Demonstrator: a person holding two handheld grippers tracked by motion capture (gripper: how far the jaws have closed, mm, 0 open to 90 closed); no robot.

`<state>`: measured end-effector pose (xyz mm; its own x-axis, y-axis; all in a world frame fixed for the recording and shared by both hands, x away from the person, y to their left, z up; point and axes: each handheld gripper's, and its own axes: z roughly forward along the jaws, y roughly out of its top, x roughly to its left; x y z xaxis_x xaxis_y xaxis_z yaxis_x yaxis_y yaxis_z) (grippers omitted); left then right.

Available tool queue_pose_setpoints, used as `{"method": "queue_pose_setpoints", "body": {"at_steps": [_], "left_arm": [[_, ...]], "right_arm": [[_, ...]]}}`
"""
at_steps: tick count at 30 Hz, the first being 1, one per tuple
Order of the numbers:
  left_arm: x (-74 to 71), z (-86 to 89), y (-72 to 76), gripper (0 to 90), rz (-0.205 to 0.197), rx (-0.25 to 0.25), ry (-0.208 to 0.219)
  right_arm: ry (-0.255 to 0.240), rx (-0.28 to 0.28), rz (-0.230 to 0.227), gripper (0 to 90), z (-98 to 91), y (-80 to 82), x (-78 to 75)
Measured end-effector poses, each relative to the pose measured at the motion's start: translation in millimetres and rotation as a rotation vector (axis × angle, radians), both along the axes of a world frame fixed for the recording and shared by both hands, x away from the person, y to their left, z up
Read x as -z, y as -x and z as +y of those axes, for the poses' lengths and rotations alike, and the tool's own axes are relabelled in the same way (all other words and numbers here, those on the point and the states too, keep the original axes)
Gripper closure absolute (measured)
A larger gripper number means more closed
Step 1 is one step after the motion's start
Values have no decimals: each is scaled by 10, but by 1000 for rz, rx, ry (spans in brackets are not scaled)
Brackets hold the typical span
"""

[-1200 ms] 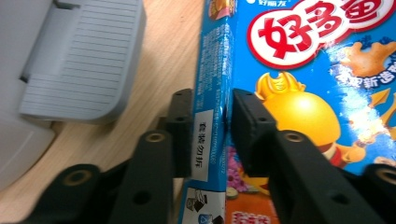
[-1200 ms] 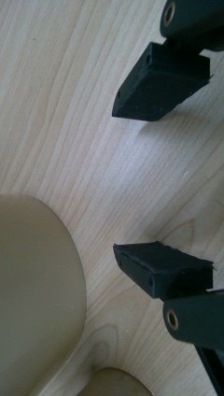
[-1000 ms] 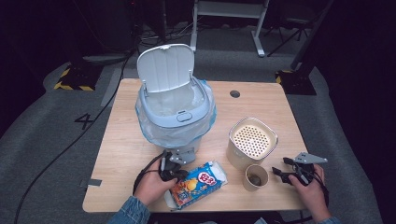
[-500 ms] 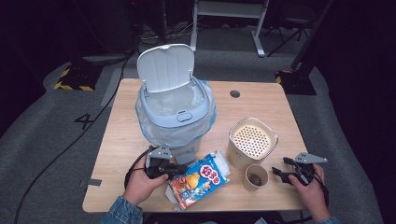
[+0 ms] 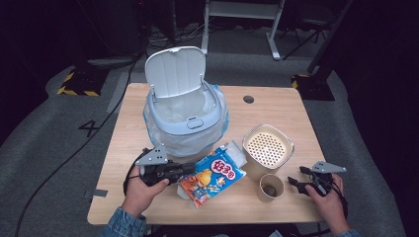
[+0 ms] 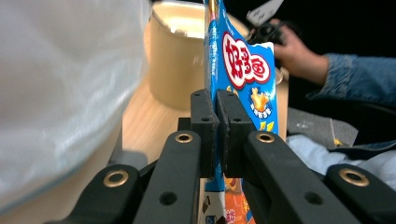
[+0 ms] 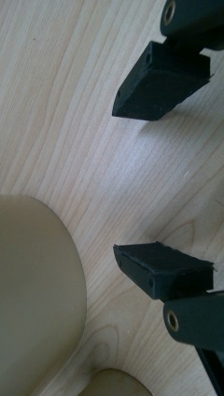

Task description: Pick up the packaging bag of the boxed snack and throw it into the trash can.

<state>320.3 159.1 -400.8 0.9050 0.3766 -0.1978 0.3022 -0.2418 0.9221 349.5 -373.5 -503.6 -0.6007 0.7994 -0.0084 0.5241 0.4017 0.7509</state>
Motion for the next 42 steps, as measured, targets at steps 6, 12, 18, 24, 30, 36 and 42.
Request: {"method": "queue_pose_setpoints", "body": {"at_steps": [6, 12, 18, 24, 30, 36, 42], "left_arm": [[-167, 56, 5, 863, -44, -5, 40], [-316, 100, -4, 863, -79, -13, 73], [-540, 166, -49, 863, -121, -29, 106], [-731, 195, -89, 864, -145, -54, 151], [-928, 209, -104, 865, -185, -72, 180], [-1066, 213, -130, 864, -201, -91, 178], [-1197, 237, -166, 865, -207, -99, 191]], "right_arm": [[0, 0, 0, 281, 0, 0, 0], [0, 0, 0, 281, 0, 0, 0], [2, 0, -2, 280, 0, 1, 0], [0, 1, 0, 278, 0, 0, 1], [3, 2, -2, 277, 2, 2, 0], [3, 2, -2, 277, 1, 2, 0], [3, 2, -2, 276, 1, 2, 0]]}}
